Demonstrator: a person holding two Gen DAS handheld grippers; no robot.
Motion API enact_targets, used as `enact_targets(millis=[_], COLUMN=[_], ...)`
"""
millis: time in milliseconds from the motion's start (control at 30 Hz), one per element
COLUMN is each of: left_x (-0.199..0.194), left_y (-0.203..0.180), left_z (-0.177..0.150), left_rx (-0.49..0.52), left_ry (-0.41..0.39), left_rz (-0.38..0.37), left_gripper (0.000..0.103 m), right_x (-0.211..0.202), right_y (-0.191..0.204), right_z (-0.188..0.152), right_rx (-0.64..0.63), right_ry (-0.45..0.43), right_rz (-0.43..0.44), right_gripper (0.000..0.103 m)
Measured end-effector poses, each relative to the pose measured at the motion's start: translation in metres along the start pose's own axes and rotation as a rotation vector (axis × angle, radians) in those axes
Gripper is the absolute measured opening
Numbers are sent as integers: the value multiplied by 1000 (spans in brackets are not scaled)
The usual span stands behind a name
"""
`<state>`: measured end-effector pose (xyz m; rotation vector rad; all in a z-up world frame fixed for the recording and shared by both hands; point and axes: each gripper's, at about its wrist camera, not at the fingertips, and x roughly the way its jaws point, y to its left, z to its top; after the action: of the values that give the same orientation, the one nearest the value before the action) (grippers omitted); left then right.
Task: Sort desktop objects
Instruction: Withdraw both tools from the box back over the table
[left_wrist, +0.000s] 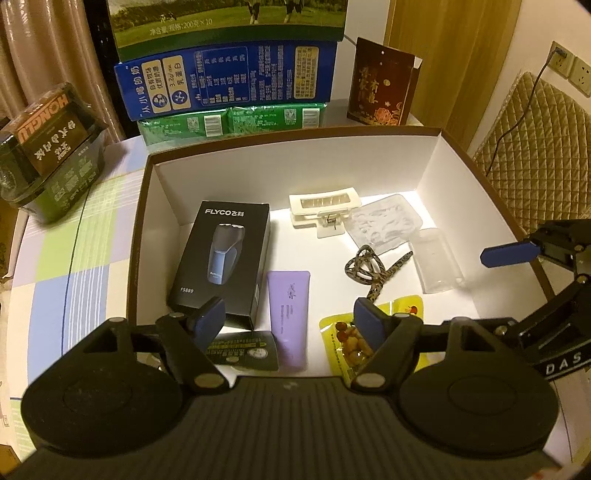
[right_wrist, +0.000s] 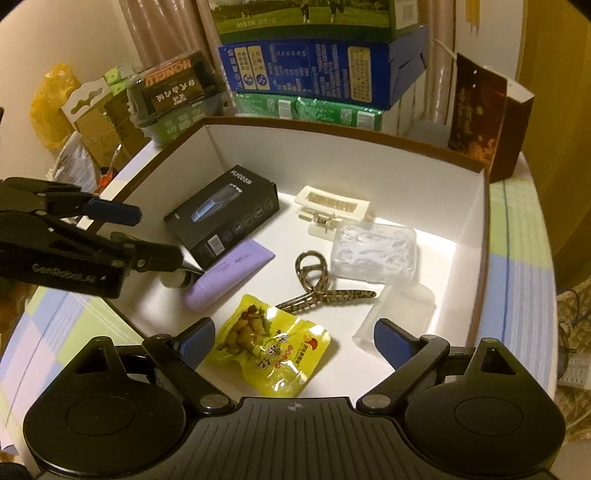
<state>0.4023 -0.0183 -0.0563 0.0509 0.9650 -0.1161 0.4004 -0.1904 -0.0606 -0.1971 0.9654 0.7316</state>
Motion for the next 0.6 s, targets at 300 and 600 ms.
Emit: enact_targets(millis=[300, 600], left_x=[-34, -70], left_y=[0, 1], left_z=[-15, -40], left_rx=[-21, -46], left_ry=[-40, -68], left_rz=[6, 43], left_gripper=[77, 90], right_x=[-24, -51], right_y=[14, 33], right_z=[-9, -23], right_rx=[-4, 5], right_ry=[-65, -121], right_rz=[-27, -68], right_gripper=[101, 101])
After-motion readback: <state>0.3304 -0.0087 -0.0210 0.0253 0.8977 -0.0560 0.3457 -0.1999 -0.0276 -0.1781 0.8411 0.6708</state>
